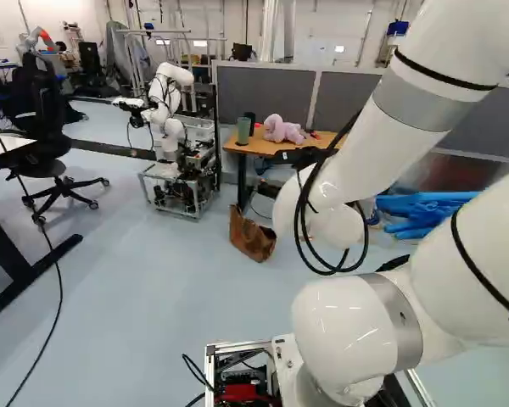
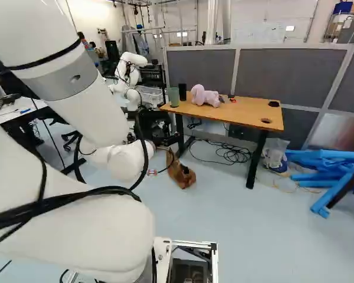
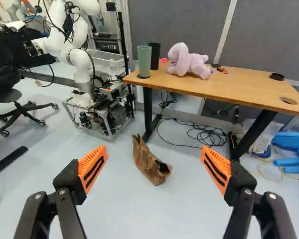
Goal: Pick up the bag on the ground and place it on the table
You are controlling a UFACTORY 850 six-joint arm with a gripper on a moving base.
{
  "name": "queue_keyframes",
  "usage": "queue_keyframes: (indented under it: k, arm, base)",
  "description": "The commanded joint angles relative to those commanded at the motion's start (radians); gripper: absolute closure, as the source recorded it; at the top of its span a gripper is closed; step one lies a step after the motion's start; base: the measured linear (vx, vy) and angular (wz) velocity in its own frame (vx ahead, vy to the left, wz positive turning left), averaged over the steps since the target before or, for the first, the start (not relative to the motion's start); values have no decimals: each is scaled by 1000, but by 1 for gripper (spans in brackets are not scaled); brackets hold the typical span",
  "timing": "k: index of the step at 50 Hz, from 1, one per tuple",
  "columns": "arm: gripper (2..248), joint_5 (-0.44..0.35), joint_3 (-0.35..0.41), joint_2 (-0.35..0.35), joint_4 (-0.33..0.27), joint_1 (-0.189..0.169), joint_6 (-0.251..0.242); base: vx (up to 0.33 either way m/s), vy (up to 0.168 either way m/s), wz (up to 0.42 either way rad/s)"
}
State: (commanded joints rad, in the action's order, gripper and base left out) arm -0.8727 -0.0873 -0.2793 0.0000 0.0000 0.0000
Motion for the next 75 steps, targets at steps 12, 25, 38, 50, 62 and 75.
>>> queue_keyframes:
  k: [12,25,38,50,62,75]
  arm:
    - [3,0,0,0,0,0,0]
    - [3,0,0,0,0,0,0]
    - [3,0,0,0,0,0,0]
    - [3,0,0,0,0,0,0]
    - [3,0,0,0,0,0,0]
    - [3,0,0,0,0,0,0]
  base:
    - [150,3,9]
    - [158,6,5]
    - [155,4,7]
    - [159,4,4]
    - [160,4,4]
    - [158,4,3]
